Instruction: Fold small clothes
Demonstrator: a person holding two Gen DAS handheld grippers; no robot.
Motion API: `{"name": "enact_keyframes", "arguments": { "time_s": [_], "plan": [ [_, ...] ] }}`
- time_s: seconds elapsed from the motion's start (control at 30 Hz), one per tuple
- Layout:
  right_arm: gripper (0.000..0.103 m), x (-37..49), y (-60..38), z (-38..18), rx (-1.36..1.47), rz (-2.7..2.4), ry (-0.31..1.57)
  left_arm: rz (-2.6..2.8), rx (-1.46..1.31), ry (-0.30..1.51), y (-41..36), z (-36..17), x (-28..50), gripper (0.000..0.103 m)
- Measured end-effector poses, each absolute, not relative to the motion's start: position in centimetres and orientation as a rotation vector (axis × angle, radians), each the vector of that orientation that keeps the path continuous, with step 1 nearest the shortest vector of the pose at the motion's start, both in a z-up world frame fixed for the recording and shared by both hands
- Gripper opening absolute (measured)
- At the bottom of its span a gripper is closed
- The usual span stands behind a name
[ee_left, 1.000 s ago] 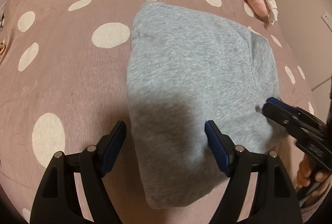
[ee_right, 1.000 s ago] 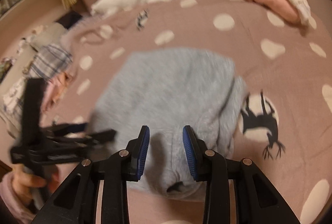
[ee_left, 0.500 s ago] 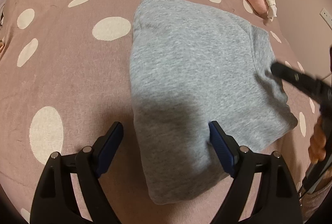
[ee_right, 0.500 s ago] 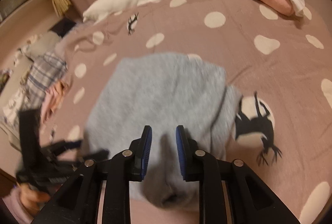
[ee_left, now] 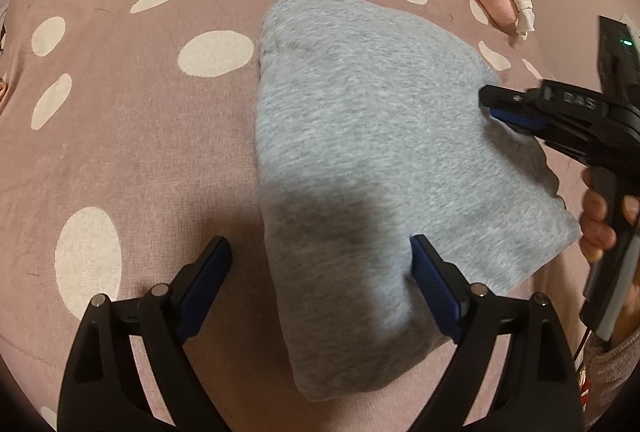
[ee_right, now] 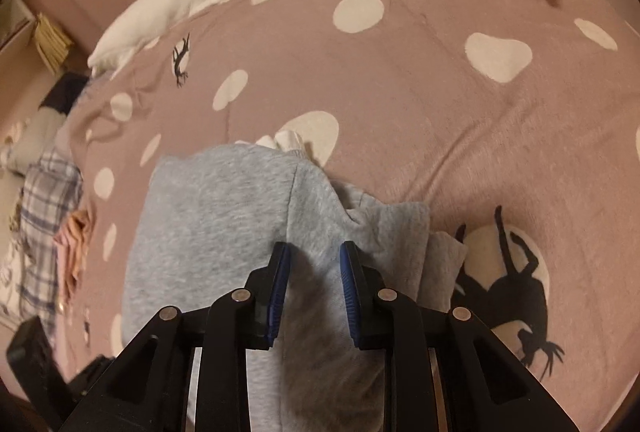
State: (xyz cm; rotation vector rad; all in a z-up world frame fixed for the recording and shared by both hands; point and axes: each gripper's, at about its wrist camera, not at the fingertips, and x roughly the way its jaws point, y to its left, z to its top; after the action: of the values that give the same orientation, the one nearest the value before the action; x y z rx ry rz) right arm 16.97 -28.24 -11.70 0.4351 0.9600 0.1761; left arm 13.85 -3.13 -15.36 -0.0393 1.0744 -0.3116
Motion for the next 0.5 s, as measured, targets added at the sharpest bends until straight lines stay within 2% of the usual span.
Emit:
{"name": "enact_keyframes", "arguments": {
  "time_s": [0.27,0.5],
  "plan": [
    [0.023,11.3,-24.9,-8.4,0.227,0.348,0.877,-0.300,-0.033,1.074,-3.3,-15.3,13.9,0.091],
    [0.023,9.0,-24.1,-10.5,0.063,0.344,0.924,-0.293,-0.025,1.047,-3.4,-14.5,13.5,0.089]
  ]
}}
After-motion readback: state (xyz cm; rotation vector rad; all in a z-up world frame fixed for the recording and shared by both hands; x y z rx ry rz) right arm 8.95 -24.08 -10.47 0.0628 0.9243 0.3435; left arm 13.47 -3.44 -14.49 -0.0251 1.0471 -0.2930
